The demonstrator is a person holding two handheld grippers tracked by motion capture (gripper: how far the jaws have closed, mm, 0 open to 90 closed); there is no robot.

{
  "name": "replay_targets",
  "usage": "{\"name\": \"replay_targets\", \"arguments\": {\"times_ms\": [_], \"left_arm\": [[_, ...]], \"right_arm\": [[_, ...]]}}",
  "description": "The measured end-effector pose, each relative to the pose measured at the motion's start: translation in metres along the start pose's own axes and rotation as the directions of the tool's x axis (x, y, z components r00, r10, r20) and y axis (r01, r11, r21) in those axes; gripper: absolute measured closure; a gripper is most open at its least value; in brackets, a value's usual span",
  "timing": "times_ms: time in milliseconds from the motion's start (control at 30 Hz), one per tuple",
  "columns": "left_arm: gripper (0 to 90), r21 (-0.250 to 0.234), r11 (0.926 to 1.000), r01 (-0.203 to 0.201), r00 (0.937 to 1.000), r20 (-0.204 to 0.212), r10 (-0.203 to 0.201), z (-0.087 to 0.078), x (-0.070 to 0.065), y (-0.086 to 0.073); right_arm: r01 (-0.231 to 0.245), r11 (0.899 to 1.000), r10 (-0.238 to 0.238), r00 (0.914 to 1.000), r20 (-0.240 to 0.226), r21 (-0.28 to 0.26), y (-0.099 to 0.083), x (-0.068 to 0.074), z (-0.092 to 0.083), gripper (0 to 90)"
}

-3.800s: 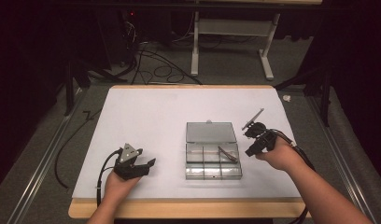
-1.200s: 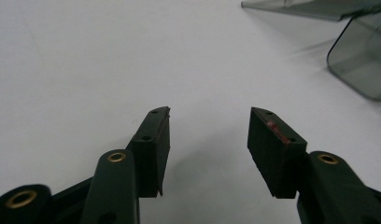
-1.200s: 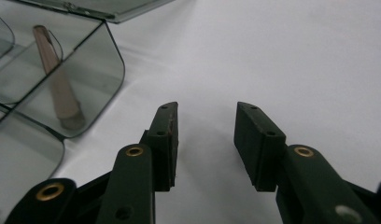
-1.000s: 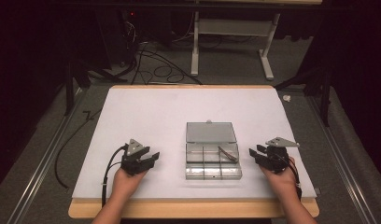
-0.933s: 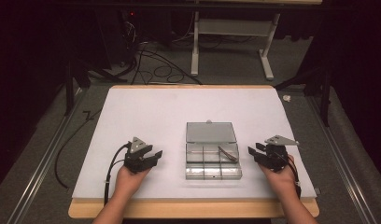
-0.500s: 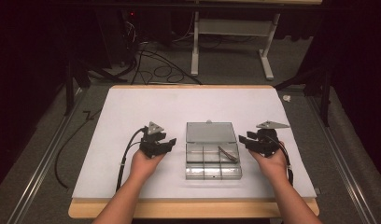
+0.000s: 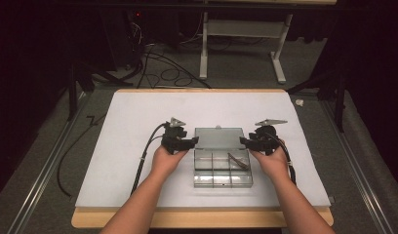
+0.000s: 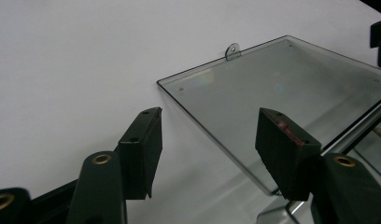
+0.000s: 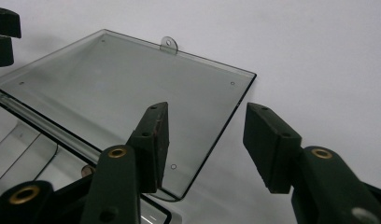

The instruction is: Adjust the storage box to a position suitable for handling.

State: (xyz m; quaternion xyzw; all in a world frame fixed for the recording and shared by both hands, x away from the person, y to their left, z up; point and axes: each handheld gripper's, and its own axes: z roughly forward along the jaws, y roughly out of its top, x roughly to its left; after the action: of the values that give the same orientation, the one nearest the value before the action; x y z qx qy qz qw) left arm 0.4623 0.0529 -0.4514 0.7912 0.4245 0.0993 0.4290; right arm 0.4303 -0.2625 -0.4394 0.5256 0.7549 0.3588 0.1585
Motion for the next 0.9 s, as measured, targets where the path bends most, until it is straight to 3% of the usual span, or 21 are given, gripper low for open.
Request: {"name": "replay_targets", "arguments": {"times_ms": [100,267,467,600,900], "left_arm": [[40.3,0.013,0.9998,0.018,0.9998,0.002,-0.018,0.008,-0.003,-0.001],[37.5,0.04,0.9982,0.045,0.9978,0.047,-0.046,0.017,-0.005,-0.003],[32.9,0.038,0.9956,0.085,0.9941,0.063,-0.088,0.022,-0.004,-0.004],[31.1,0.044,0.9912,0.125,0.9868,0.099,-0.129,0.026,-0.003,-0.005],[28.5,0.054,0.9778,0.202,0.9667,0.148,-0.208,0.03,0.002,-0.009]], "right_arm": [[-0.016,1.0,0.016,0.9999,0.002,0.017,0.001,-0.001,0.005,47.9],[-0.053,0.998,0.053,0.9986,-0.008,0.034,0.002,-0.001,0.013,41.9],[-0.093,0.994,0.095,0.995,-0.03,0.063,0.002,-0.001,0.022,37.2],[-0.141,0.987,0.145,0.9877,-0.058,0.072,0.002,-0.005,0.026,36.6],[-0.188,0.979,0.196,0.9747,-0.108,0.076,0.0,-0.008,0.032,34.9]]}}
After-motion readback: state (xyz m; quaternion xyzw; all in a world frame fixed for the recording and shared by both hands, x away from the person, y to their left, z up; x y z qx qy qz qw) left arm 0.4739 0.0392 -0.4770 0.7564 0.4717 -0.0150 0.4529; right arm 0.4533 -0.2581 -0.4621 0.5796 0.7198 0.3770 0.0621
